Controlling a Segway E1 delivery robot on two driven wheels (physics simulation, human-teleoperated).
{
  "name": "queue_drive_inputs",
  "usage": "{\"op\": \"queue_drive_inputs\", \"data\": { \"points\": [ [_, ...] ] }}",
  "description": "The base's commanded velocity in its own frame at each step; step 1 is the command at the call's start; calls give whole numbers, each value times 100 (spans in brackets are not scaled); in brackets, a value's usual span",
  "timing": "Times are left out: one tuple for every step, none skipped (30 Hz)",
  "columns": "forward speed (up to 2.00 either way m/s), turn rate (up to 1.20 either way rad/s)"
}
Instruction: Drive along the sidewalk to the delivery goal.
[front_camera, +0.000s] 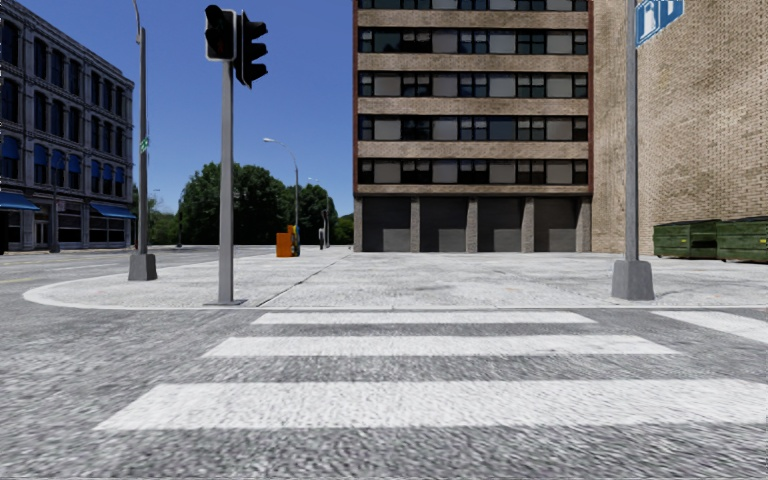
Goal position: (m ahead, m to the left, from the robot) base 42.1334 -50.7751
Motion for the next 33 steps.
{"op": "queue_drive_inputs", "data": {
  "points": [
    [200,19],
    [200,19],
    [200,19],
    [200,19],
    [200,21],
    [200,25],
    [200,26],
    [200,27],
    [200,27],
    [200,27],
    [200,27],
    [200,27],
    [200,27],
    [200,27],
    [200,27],
    [200,27],
    [200,27],
    [200,27],
    [200,27],
    [200,27],
    [200,27],
    [200,27],
    [200,27],
    [200,27],
    [200,27],
    [200,27],
    [200,27],
    [200,27],
    [200,27],
    [200,27],
    [200,27],
    [200,27],
    [200,22]
  ]
}}
